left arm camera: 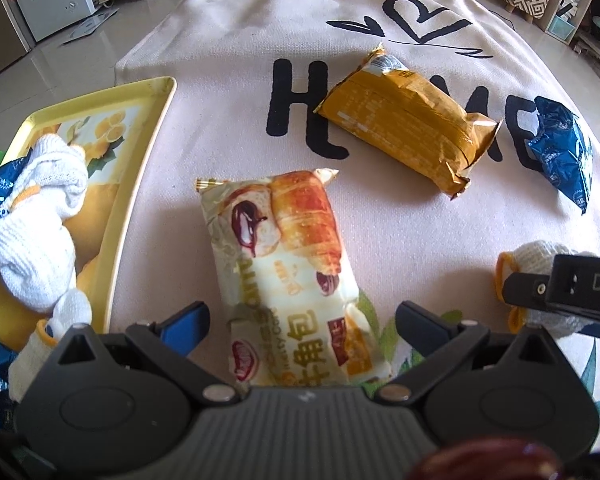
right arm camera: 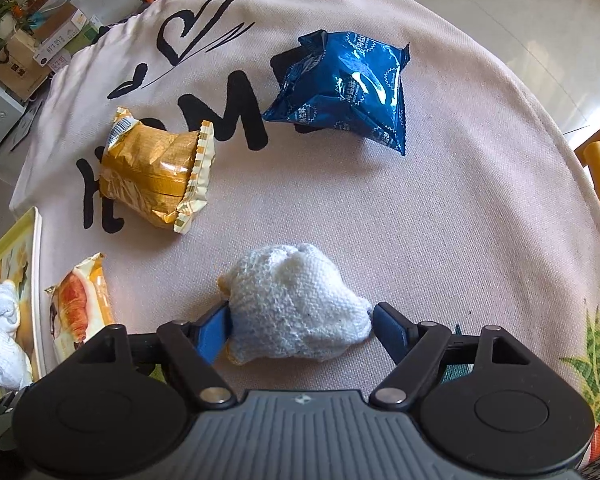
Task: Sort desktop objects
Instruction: 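Lift croissant packet with left tool while right tool lifts the sock, then carry croissant packet with left tool while right tool carries sock toward yellow tray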
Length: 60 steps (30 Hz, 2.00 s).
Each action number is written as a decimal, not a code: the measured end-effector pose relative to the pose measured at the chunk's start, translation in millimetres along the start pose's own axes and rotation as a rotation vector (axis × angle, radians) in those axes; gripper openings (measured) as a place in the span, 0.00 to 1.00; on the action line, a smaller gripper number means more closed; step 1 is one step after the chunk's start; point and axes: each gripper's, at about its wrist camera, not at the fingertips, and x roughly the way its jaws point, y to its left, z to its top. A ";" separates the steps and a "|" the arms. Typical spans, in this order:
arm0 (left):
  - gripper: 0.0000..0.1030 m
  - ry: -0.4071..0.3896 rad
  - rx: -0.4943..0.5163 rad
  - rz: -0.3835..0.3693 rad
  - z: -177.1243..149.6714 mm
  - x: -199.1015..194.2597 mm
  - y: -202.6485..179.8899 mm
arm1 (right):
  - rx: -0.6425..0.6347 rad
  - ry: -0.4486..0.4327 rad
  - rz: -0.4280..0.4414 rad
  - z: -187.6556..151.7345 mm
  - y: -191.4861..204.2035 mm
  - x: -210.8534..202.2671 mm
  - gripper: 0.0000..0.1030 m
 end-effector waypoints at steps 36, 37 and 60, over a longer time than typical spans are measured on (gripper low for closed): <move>0.59 -0.097 -0.213 -0.096 27.9 -22.0 23.5 | 0.062 -0.060 0.113 6.6 10.5 -15.3 0.61; 0.59 -0.096 -0.232 -0.097 30.1 -22.4 27.0 | 0.058 -0.063 0.121 6.6 12.1 -16.5 0.61; 0.59 -0.219 -0.465 -0.069 84.2 -71.5 138.5 | -0.145 -0.071 0.390 -17.3 91.7 -32.9 0.61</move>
